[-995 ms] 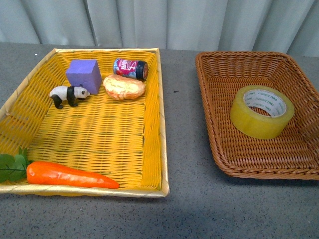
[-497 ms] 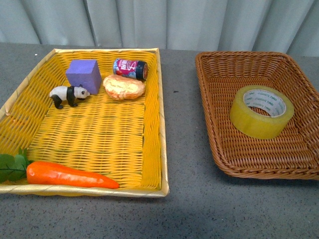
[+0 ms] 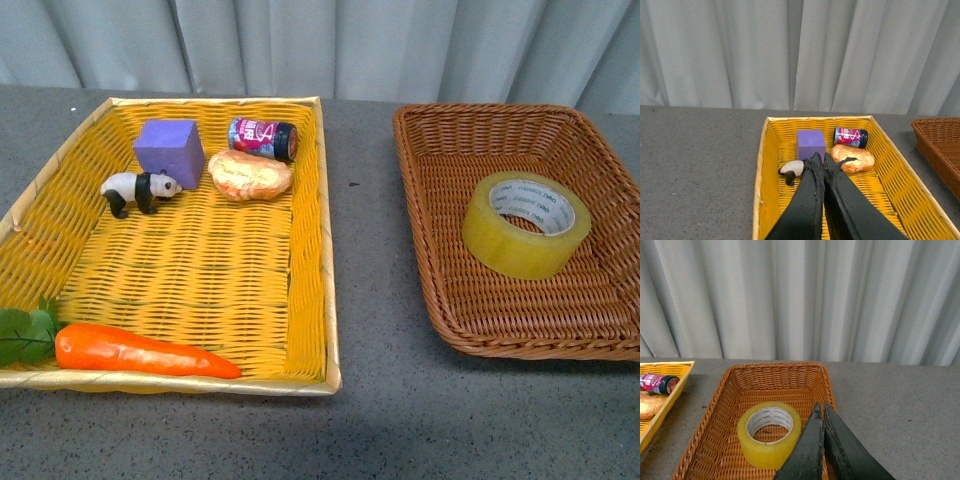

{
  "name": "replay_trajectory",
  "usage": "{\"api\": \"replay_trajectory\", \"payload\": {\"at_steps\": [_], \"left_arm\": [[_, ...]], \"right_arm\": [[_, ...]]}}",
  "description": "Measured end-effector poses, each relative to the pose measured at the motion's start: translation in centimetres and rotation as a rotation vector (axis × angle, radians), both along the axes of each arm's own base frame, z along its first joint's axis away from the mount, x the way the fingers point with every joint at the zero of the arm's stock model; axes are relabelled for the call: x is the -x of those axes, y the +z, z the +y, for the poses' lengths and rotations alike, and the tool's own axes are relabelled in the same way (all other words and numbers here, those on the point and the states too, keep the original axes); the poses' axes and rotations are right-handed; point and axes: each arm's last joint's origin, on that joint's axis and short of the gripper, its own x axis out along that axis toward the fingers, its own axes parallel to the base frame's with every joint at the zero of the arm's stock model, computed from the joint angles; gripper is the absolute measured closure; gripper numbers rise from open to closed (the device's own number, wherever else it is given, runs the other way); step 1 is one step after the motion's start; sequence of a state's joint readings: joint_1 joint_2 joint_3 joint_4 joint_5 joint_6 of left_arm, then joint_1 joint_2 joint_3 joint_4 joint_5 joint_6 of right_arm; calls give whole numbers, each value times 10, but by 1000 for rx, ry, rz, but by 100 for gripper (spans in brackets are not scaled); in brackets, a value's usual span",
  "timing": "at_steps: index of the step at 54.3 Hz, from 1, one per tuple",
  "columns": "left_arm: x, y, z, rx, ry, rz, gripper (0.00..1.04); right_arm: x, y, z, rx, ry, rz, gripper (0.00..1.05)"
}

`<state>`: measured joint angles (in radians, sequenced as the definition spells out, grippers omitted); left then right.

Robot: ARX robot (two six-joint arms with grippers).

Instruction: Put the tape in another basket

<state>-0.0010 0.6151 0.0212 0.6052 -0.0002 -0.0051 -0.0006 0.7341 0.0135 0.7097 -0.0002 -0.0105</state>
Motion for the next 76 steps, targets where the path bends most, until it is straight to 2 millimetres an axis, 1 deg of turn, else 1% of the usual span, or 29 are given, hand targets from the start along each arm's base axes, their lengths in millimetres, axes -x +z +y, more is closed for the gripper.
{"api": "replay_trajectory", "payload": {"at_steps": [17,34,53,58,62,67,70,76], "left_arm": [[14,4,0,0,0,-10,101],[24,4,0,0,0,-13,101],[30,4,0,0,0,-13,101],[37,-1,0,0,-1,21,101],[41,1,0,0,-1,-5,101],[41,1,0,0,0,-6,101],[41,1,0,0,0,-5,101],[41,1,0,0,-1,-6,101]], "right_arm": [[16,4,0,0,0,-11,104],[27,5,0,0,0,-18,104],[34,5,0,0,1,-19,104],[35,5,0,0,1,-20,104],[36,5,0,0,0,-18,104],[44,1,0,0,3,14,104],[46,2,0,0,1,-6,104],[47,2,0,0,1,-13,104]]}}
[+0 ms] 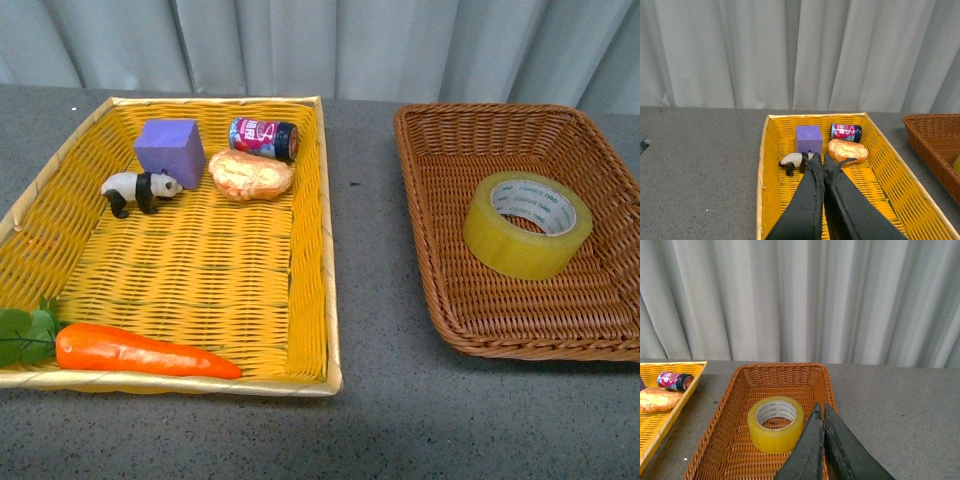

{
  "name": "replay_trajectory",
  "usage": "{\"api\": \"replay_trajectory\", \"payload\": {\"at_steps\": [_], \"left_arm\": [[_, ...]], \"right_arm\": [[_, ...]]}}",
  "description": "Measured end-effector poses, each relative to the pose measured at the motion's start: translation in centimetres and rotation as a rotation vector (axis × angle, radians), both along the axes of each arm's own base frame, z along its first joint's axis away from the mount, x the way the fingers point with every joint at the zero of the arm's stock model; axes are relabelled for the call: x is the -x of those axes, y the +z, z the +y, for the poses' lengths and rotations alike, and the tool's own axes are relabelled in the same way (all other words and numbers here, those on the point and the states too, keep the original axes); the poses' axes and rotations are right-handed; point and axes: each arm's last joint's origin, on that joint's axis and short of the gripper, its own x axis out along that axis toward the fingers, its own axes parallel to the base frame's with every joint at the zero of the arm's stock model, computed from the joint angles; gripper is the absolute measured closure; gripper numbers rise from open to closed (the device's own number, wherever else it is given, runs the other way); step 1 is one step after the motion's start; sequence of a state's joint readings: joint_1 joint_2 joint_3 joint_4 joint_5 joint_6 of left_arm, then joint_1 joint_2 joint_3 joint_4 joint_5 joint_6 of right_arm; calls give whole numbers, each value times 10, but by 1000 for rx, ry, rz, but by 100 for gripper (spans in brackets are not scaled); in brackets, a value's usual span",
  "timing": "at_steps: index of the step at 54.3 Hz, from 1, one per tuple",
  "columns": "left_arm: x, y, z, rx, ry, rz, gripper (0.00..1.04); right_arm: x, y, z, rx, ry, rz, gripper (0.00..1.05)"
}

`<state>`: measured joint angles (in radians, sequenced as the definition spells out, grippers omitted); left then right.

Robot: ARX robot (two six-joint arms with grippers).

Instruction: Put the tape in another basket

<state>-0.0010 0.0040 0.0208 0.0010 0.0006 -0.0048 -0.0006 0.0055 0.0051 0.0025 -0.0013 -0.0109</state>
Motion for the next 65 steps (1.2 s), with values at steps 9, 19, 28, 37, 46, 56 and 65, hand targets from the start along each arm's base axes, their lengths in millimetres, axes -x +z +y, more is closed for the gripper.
{"api": "replay_trajectory", "payload": {"at_steps": [9,19,28,37,46,56,65], "left_arm": [[0,0,0,0,0,0,77],[0,0,0,0,0,0,43],[0,0,0,0,0,0,14],[0,0,0,0,0,0,7],[0,0,0,0,0,0,7],[0,0,0,0,0,0,7],[0,0,0,0,0,0,7]], "right_arm": [[0,0,0,0,0,0,87],[0,0,0,0,0,0,53],[0,0,0,0,0,0,25],[0,0,0,0,0,0,9],[0,0,0,-1,0,0,9],[0,0,0,-1,0,0,9],[0,0,0,-1,0,0,9]]}}
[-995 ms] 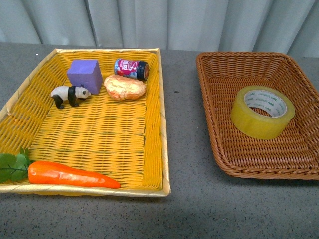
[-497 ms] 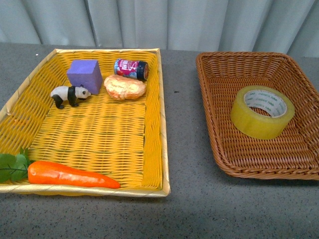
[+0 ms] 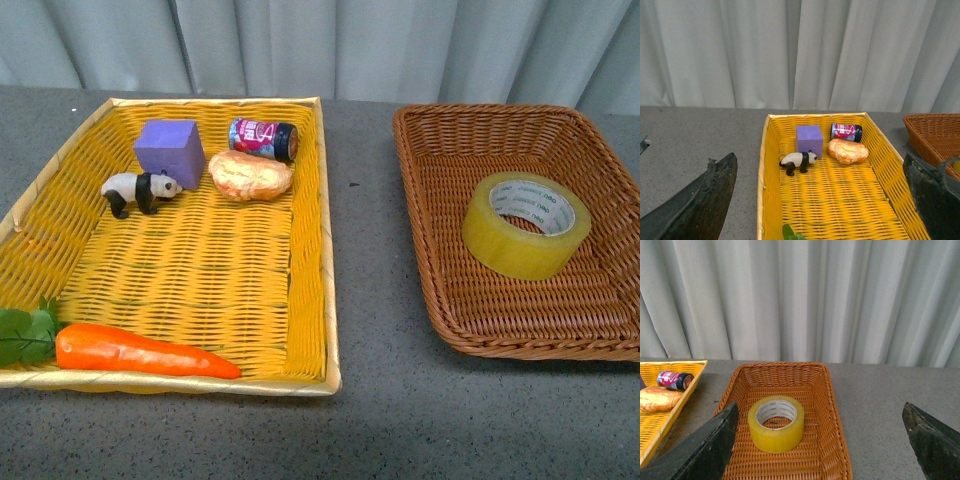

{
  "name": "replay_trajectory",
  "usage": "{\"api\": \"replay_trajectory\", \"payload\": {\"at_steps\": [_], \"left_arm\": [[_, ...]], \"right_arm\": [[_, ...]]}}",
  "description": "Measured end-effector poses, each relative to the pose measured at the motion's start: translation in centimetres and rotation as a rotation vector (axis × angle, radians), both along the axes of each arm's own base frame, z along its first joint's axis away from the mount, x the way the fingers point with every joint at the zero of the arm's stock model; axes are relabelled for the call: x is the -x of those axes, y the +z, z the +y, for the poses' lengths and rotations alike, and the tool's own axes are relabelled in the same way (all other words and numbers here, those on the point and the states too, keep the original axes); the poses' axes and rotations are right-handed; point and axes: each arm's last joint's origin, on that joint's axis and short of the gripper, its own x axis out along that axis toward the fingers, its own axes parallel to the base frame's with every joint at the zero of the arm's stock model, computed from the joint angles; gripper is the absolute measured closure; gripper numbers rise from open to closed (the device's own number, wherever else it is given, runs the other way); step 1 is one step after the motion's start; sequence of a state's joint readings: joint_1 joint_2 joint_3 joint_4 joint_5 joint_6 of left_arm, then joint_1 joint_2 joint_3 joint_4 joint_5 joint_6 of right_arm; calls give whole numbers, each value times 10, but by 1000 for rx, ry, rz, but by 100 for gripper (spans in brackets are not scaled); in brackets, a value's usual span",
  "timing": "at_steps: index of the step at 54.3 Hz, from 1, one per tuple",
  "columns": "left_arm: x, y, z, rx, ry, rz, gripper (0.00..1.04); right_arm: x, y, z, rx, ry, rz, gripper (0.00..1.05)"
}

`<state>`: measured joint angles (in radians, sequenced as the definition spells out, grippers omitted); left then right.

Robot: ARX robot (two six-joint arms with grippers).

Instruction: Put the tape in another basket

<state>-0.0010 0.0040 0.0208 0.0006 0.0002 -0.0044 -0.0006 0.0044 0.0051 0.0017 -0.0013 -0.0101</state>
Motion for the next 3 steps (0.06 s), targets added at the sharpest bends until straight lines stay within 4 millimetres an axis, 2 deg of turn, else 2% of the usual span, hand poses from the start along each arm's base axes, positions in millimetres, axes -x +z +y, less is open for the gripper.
{"api": "replay_trajectory", "payload": {"at_steps": [3], "left_arm": [[0,0,0,0,0,0,7]], "right_arm": [[0,0,0,0,0,0,9]]}}
